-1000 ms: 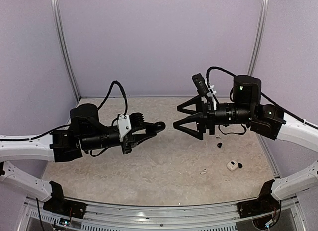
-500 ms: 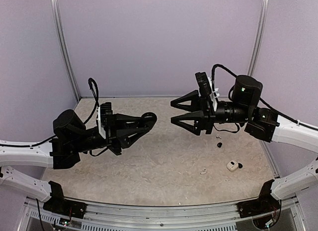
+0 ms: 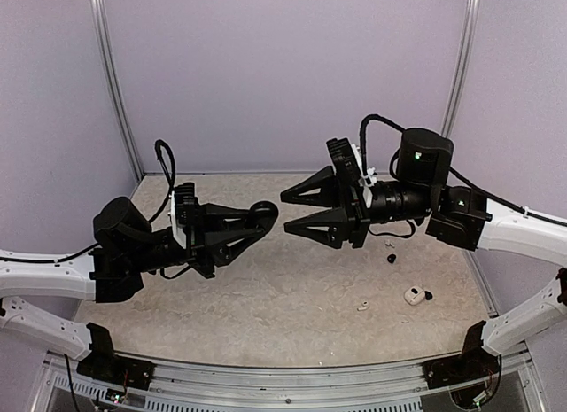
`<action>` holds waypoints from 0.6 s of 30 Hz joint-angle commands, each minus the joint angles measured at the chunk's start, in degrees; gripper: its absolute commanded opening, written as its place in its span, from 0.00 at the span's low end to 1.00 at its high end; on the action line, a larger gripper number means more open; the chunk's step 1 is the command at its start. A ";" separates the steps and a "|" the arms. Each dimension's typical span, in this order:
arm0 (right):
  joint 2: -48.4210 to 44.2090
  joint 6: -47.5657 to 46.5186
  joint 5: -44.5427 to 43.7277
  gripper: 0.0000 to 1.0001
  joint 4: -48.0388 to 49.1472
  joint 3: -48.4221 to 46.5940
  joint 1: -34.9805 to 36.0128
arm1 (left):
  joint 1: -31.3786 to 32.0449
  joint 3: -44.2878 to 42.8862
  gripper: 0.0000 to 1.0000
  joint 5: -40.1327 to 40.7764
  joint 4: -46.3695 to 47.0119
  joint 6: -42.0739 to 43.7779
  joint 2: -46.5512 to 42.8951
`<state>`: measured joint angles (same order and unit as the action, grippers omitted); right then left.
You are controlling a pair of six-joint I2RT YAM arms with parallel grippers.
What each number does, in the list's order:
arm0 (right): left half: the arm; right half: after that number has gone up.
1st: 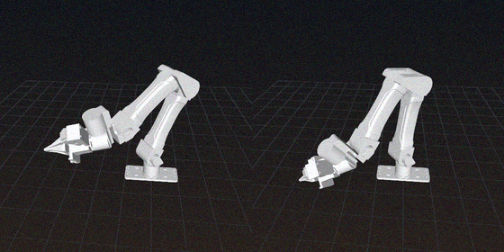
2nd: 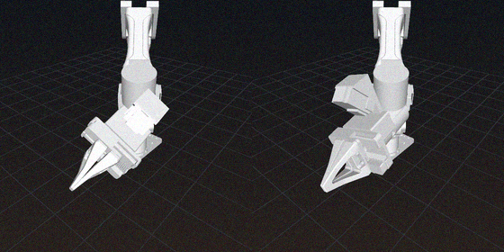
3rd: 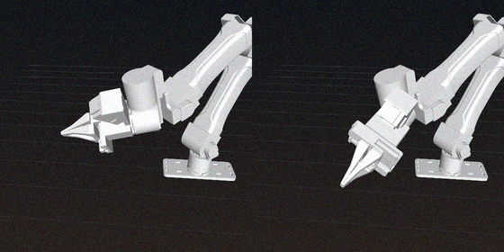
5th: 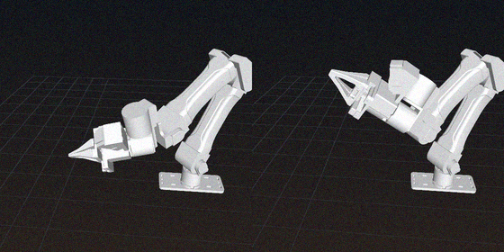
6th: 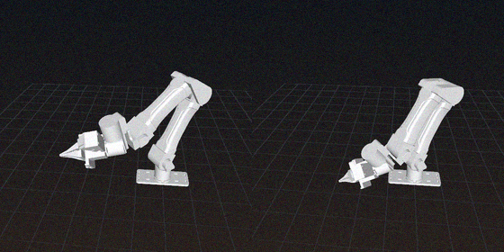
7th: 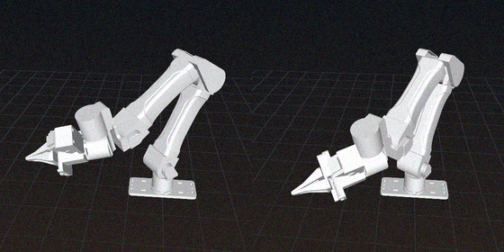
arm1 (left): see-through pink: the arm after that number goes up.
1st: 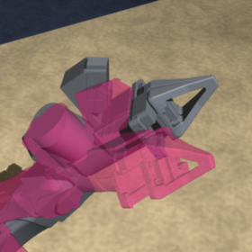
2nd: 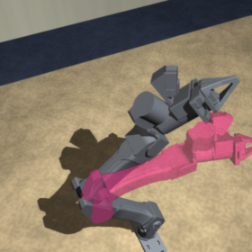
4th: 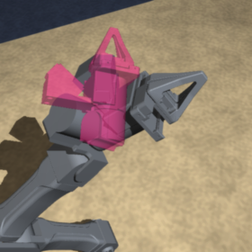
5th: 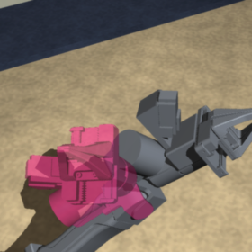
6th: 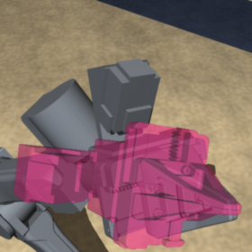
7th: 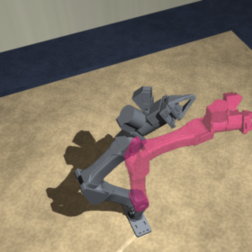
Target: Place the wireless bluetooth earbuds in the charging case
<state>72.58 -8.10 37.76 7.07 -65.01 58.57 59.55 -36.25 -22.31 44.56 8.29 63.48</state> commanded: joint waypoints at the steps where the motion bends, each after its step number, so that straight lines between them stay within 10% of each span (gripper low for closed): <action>1: 1.22 -2.89 0.74 0.49 -3.08 -2.86 1.09 | -0.23 0.30 0.11 -1.49 1.82 -0.21 0.66; 18: 3.65 -1.65 2.67 0.37 -1.21 -3.63 2.34 | -0.06 0.21 0.11 -1.89 2.99 -0.75 1.86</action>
<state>76.01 -10.39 39.24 5.30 -66.83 59.96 59.55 -36.25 -23.83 45.41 7.92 64.93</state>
